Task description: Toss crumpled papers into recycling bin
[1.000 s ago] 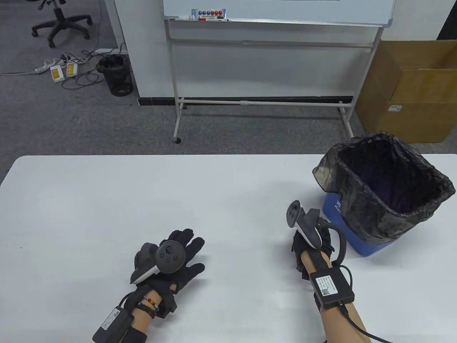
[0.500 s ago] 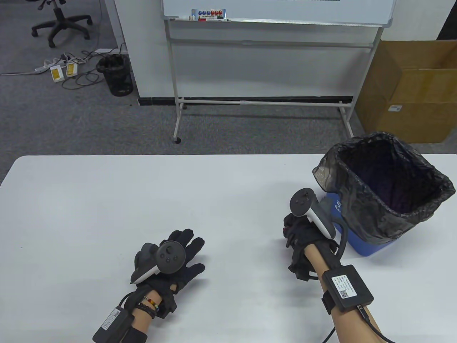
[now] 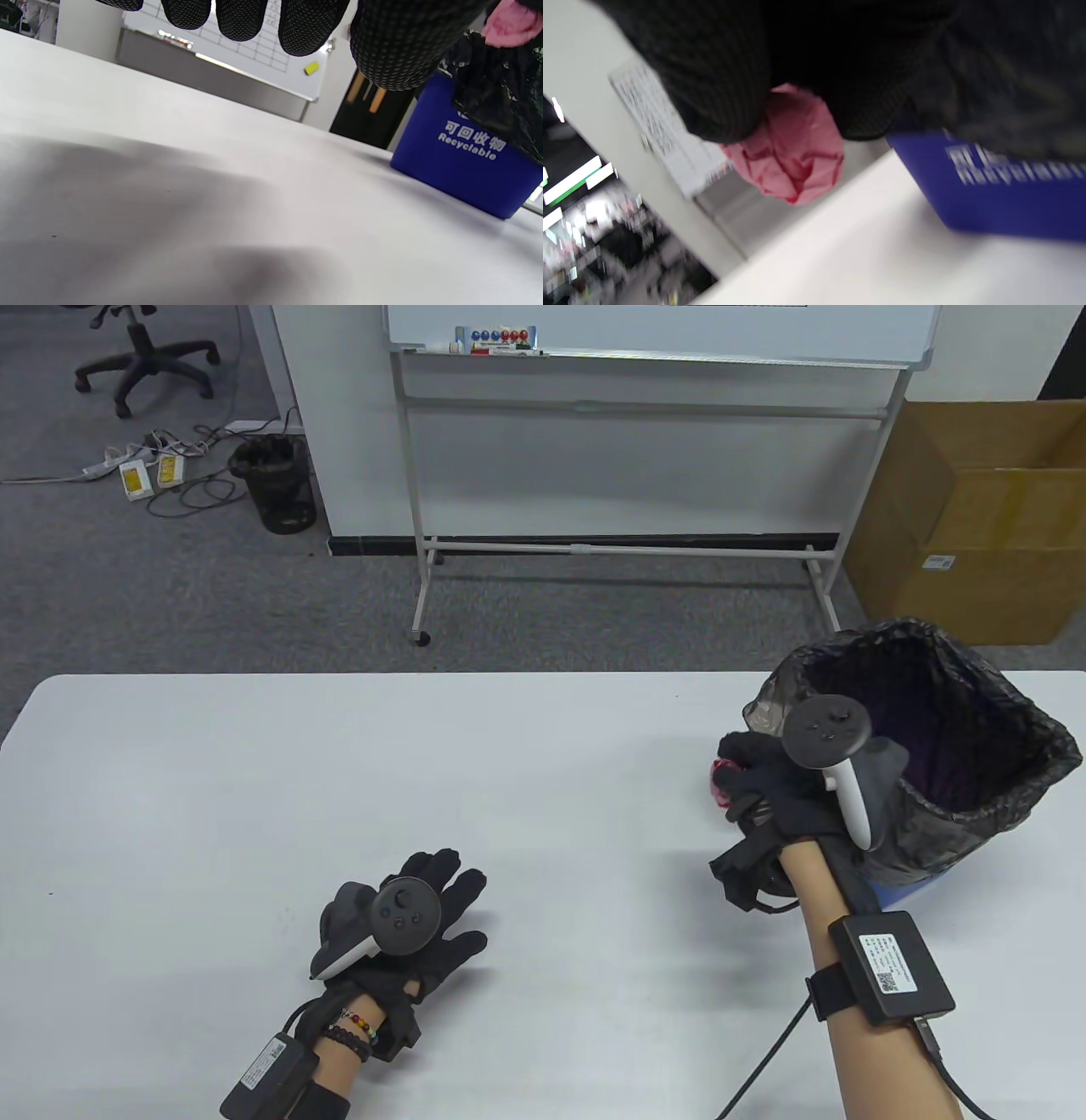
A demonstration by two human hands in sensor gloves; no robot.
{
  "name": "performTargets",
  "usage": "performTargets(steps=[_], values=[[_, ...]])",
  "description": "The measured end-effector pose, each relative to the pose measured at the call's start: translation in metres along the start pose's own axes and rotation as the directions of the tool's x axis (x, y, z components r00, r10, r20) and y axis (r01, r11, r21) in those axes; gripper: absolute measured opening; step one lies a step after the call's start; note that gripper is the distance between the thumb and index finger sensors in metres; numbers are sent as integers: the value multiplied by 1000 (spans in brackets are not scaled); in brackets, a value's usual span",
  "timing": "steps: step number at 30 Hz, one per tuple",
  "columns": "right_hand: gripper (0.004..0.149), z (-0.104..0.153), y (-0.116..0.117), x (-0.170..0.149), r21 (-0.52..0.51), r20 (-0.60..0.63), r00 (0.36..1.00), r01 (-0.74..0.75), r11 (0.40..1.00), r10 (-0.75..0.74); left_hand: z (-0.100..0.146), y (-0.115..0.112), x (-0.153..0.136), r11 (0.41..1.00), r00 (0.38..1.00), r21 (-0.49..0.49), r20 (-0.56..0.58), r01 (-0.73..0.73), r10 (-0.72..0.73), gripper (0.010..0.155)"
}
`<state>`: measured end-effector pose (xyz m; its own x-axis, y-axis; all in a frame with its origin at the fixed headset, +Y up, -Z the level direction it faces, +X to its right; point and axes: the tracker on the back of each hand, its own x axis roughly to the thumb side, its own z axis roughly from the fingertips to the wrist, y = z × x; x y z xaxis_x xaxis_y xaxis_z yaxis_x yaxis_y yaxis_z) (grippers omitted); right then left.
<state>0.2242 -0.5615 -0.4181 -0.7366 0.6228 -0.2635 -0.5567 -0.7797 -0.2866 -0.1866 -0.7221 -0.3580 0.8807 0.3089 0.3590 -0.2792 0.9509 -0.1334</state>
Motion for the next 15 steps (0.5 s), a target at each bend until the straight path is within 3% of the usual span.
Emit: performTargets(steps=[2, 5, 8, 9, 11, 12, 15], values=[[51, -1, -22, 1, -154, 3, 1000, 29, 988, -29, 0, 0, 0, 1000, 1000, 0, -3, -3, 3, 73], [51, -6, -53, -3, -386, 8, 999, 36, 922, -36, 0, 1, -1, 1000, 1000, 2, -7, -3, 3, 73], [53, -13, -72, -14, -531, -42, 997, -80, 844, 68, 0, 2, -2, 1000, 1000, 6, -12, -5, 5, 73], [57, -15, -73, -16, -524, -58, 995, -102, 846, 85, 0, 2, -3, 1000, 1000, 7, -12, -6, 6, 73], [78, -22, -70, -26, -376, -150, 973, -218, 901, 173, 0, 2, -3, 1000, 1000, 7, -13, -5, 6, 74], [83, -23, -69, -29, -352, -156, 969, -235, 906, 190, 0, 2, -3, 1000, 1000, 7, -13, -4, 4, 74], [86, -21, -61, -31, -361, -119, 971, -237, 902, 207, 0, 2, -2, 1000, 1000, 8, -10, -3, 3, 74]])
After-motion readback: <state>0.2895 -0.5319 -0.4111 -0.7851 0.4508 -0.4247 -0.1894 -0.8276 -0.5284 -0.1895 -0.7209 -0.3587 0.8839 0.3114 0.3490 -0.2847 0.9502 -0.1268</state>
